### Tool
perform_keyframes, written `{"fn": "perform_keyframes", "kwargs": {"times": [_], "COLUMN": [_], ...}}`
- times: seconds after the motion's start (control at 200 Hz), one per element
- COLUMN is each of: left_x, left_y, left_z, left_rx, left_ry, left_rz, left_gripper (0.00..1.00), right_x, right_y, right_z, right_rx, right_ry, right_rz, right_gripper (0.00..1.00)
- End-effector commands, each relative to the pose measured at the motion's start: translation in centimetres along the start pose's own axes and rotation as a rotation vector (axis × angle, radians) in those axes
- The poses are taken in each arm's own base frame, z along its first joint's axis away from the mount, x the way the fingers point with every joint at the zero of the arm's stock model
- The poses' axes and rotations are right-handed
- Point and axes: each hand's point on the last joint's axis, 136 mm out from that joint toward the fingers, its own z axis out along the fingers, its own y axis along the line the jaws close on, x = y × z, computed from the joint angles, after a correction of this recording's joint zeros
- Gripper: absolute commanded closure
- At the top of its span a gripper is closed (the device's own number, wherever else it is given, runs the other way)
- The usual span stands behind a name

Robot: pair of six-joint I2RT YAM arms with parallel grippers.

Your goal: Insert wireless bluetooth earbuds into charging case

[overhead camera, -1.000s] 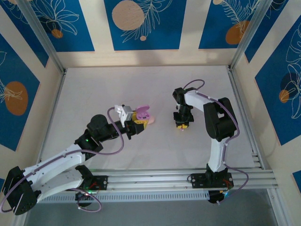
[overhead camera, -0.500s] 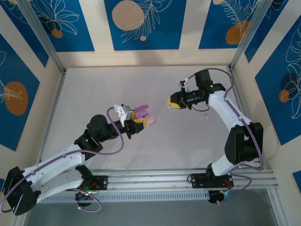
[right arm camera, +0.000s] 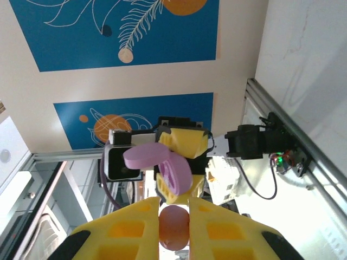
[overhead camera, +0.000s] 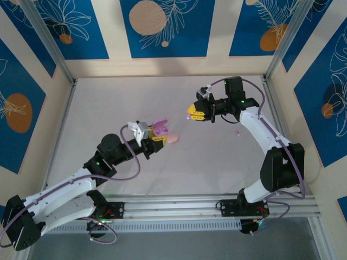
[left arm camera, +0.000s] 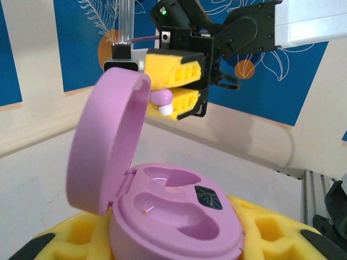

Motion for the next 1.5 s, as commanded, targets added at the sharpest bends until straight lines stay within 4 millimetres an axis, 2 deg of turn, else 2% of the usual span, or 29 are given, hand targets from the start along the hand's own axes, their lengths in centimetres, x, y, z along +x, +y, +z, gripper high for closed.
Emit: {"fn": "perform_keyframes", "kwargs": {"times": [0.0,0.22,0.315,0.61,0.87,1.155,1.496], "left_x": [0.0,-0.1,0.1,0.0,-0.5,-0.8,-0.9], "left_y": [-0.1,-0.4,-0.2,0.0,0.4,0.7,0.8], "left_z": [0.1,0.8,1.2,2.9,3.4,3.6,3.7], "left_rx": [0.002,0.031,0.026,0.04,0.022,0.008,0.007], "left_ry": [-0.008,-0.027,-0.039,-0.097,-0.109,-0.106,-0.114], "left_rz": [0.047,0.092,0.13,0.169,0.12,0.078,0.054], "left_gripper": [0.75,0.75,0.75,0.76,0.76,0.76,0.75], "right_x": [1.1,1.1,1.5,3.8,5.0,4.4,4.0], "right_y": [2.6,3.2,3.8,4.4,3.5,1.2,0.2], "right_z": [0.0,0.0,0.4,4.1,7.0,8.4,9.3], "right_rx": [-0.026,-0.002,0.021,0.115,0.167,0.26,0.298], "right_ry": [0.032,-0.01,-0.036,-0.074,-0.046,-0.054,-0.065], "right_rz": [0.004,-0.017,-0.082,-0.358,-0.479,-0.459,-0.482], "right_gripper": [0.83,0.83,0.83,0.83,0.82,0.83,0.83]}}
